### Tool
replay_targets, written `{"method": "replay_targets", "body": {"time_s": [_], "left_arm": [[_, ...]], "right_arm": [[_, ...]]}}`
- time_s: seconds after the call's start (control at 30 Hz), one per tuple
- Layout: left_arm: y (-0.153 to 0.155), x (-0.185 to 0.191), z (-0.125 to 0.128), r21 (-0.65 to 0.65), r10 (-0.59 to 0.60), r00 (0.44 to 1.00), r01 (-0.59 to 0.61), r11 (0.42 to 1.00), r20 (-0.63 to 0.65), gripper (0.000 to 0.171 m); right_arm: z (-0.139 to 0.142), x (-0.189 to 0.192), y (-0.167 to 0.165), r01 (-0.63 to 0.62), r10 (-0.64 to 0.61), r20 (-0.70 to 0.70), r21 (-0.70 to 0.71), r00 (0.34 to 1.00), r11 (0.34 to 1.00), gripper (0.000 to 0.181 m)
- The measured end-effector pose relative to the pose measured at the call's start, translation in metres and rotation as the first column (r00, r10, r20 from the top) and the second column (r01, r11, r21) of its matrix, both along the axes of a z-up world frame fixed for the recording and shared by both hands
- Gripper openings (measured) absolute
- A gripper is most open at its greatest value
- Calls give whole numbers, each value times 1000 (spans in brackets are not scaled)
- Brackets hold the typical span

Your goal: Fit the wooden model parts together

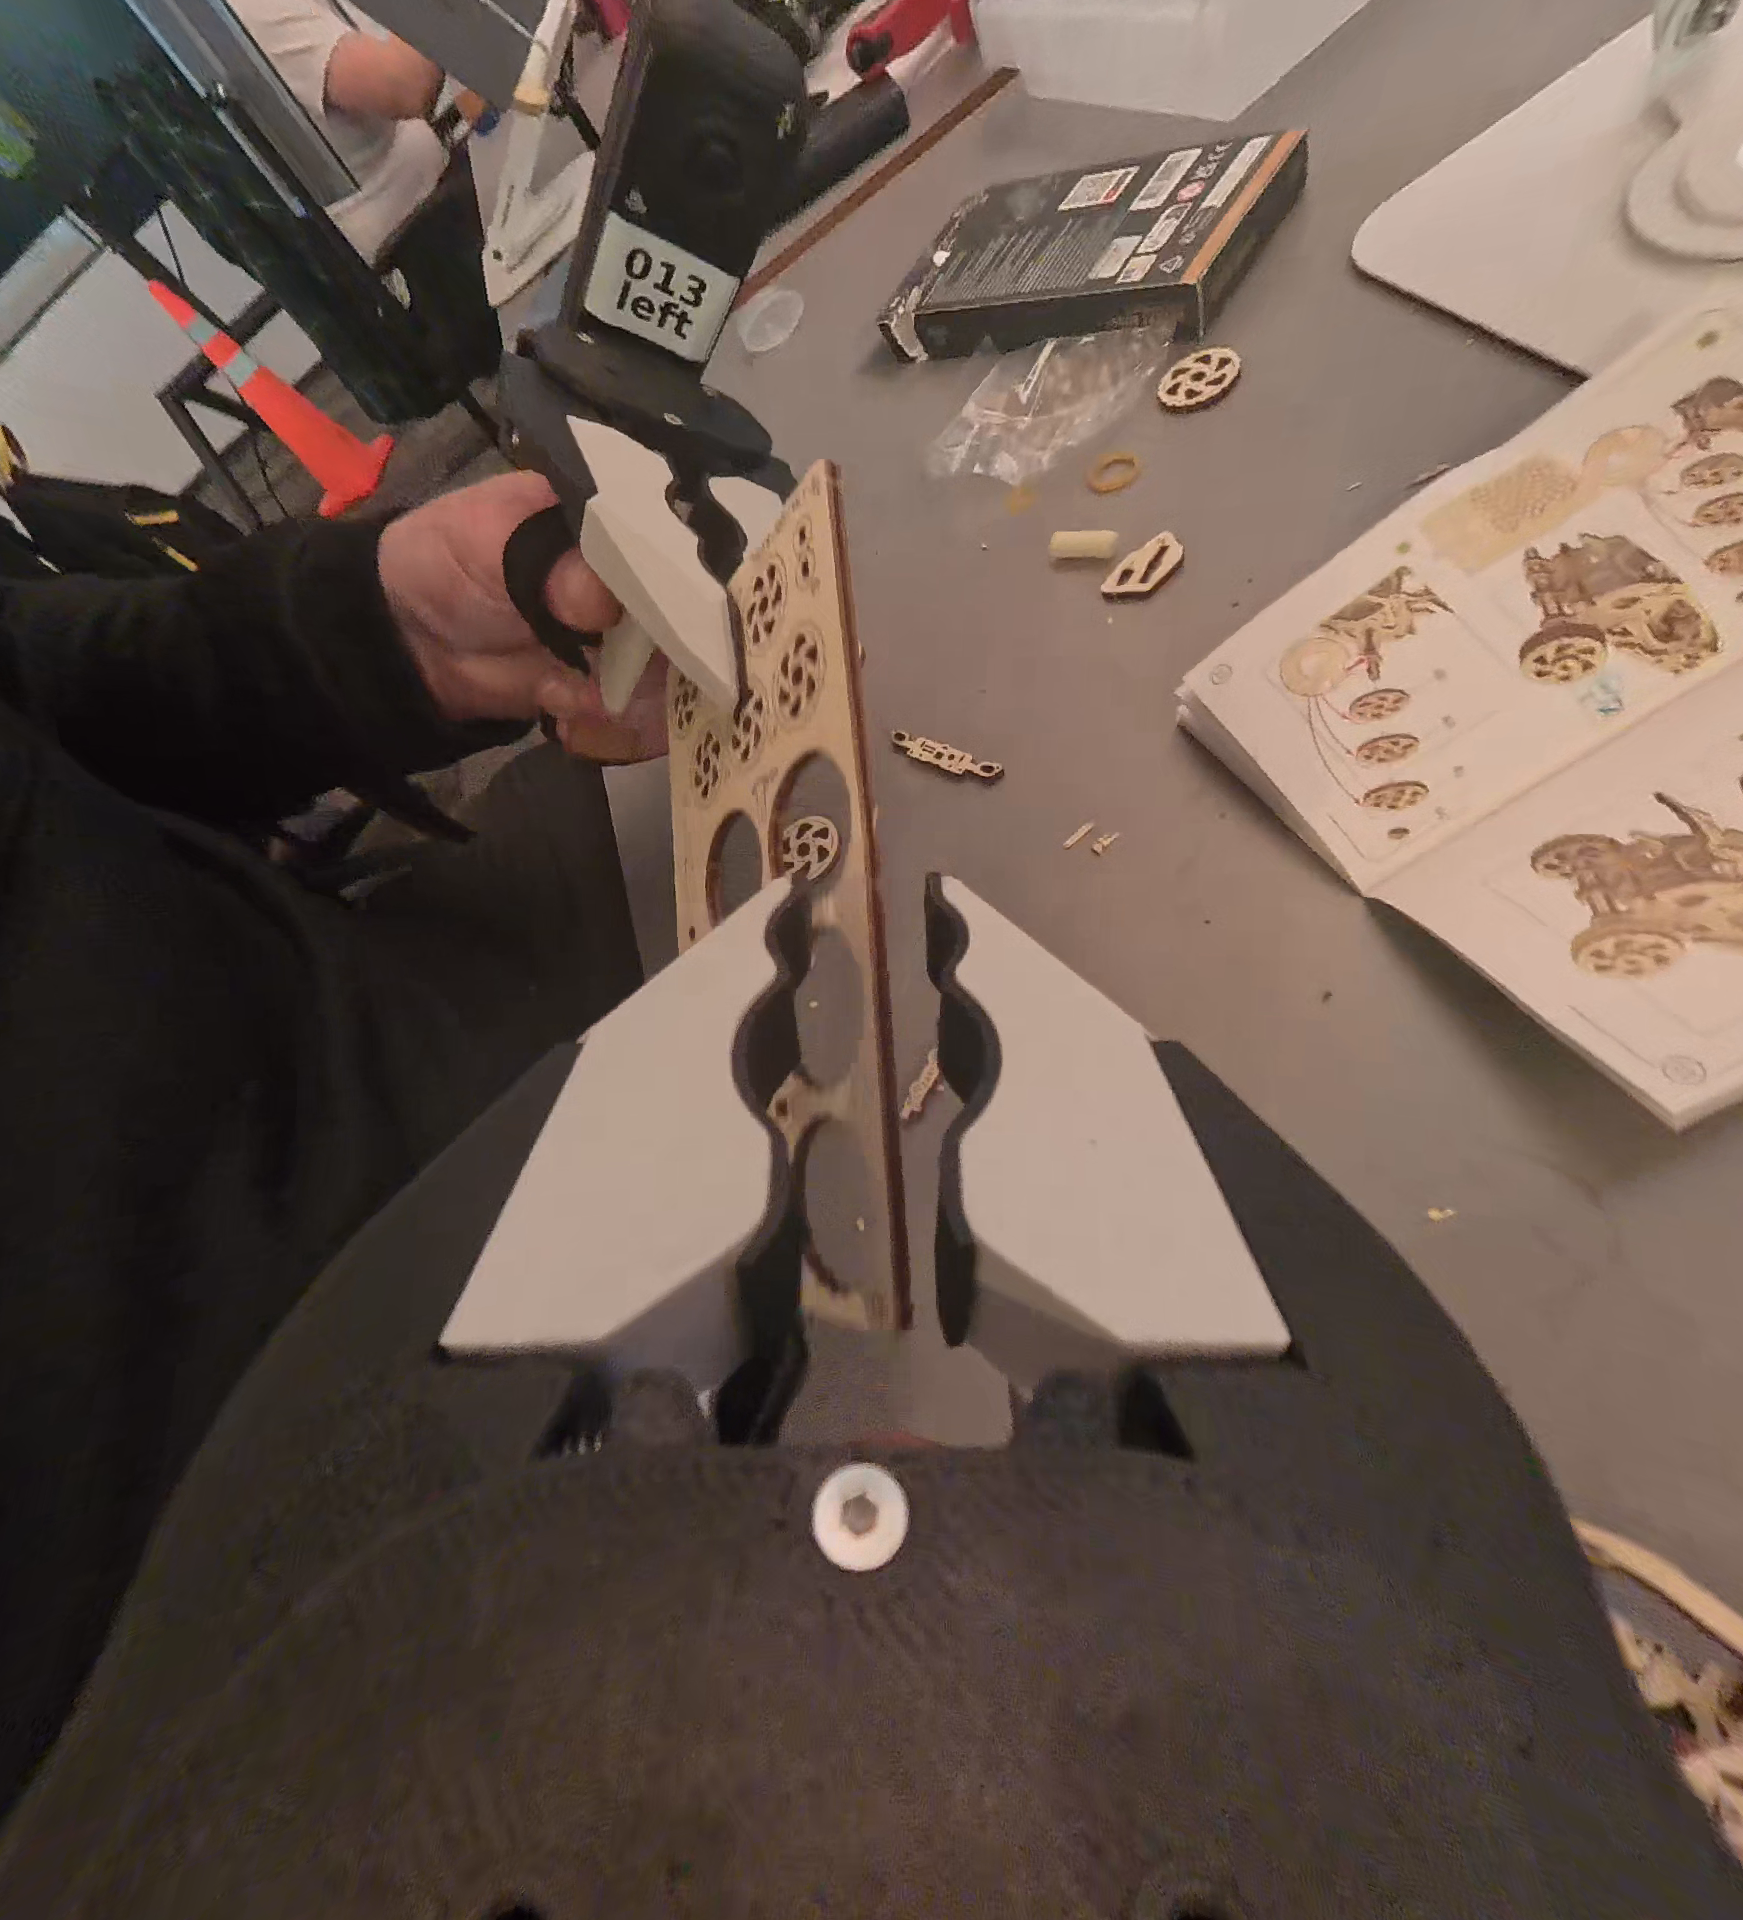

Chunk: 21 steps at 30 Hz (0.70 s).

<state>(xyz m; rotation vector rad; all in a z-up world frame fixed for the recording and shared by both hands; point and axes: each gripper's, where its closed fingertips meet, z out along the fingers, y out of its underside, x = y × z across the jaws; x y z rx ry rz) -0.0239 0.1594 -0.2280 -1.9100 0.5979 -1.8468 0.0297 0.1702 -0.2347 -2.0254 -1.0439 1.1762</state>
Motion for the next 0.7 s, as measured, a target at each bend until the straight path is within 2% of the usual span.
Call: {"method": "replay_targets", "body": {"time_s": [0.13,0.27,0.4,0.7], "left_arm": [[9,-12,6,-33,64,996,-62,998,63,1],[14,-20,13,-62,109,987,-102,993,121,0],[13,-20,17,-58,112,985,-105,993,133,1],[9,-34,16,-50,183,975,-178,983,125,2]], "right_arm": [[4,20,4,66,-66,-18,-42,998,997,26],[7,29,-1,70,-73,-35,-78,997,994,29],[2,21,-7,55,-59,-39,-95,998,994,26],[-3,-3,-11,17,-46,-142,-196,989,981,13]]}}
